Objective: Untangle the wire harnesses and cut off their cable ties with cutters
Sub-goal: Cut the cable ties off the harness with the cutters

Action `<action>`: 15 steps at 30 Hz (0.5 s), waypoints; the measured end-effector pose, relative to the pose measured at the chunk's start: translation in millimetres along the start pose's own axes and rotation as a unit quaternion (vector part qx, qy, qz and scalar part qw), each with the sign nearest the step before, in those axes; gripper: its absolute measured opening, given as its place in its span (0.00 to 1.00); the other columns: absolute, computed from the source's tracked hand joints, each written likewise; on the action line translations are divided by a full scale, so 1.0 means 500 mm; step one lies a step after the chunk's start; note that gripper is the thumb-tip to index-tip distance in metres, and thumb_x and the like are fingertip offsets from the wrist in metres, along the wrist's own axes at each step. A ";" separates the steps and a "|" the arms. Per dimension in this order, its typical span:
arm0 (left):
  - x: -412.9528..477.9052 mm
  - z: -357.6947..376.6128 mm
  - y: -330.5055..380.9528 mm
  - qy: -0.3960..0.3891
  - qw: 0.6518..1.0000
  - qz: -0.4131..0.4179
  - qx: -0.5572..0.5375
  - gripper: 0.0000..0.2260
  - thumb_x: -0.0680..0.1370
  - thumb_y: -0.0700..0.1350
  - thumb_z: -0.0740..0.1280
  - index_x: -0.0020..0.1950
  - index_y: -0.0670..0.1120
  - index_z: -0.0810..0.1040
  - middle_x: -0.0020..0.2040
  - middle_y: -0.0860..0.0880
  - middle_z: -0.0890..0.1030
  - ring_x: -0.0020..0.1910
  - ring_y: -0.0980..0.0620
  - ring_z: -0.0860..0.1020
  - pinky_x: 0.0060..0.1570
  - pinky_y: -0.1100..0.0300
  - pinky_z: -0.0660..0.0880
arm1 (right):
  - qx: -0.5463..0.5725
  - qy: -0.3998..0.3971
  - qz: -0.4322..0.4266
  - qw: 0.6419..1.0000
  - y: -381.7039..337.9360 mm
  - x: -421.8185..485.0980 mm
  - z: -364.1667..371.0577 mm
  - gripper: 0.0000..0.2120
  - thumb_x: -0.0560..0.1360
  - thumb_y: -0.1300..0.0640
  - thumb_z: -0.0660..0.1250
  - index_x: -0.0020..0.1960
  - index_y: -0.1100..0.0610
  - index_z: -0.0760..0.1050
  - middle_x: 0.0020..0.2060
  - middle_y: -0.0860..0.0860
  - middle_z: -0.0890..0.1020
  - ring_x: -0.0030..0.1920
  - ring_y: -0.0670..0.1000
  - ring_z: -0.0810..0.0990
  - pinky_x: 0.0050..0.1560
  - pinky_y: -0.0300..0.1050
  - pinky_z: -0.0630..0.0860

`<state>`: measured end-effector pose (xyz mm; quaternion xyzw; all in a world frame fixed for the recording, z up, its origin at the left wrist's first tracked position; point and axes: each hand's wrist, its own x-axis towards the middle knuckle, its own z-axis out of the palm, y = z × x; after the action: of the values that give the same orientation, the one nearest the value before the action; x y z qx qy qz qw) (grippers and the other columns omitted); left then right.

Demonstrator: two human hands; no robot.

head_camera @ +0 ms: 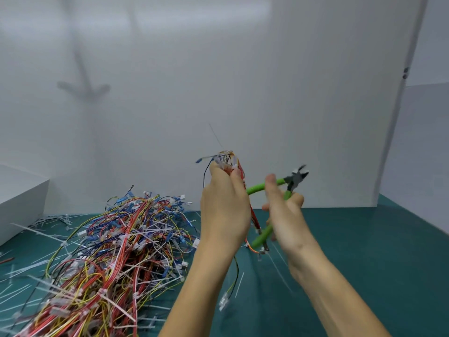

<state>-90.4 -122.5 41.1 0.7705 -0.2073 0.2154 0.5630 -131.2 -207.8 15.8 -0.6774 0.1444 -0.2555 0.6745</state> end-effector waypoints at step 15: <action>0.016 -0.006 -0.020 -0.061 0.985 -0.029 -0.158 0.06 0.76 0.44 0.72 0.38 0.48 0.82 0.30 0.53 0.82 0.29 0.57 0.79 0.32 0.59 0.71 | -0.051 -0.014 -0.067 0.996 -0.032 0.023 -0.067 0.10 0.81 0.56 0.58 0.47 0.42 0.70 0.48 0.48 0.81 0.49 0.50 0.79 0.44 0.44 0.72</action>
<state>-78.6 -117.5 38.5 0.6890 -0.2497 0.1160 0.6705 -142.2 -241.3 32.0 -0.7225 0.1021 -0.2827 0.6226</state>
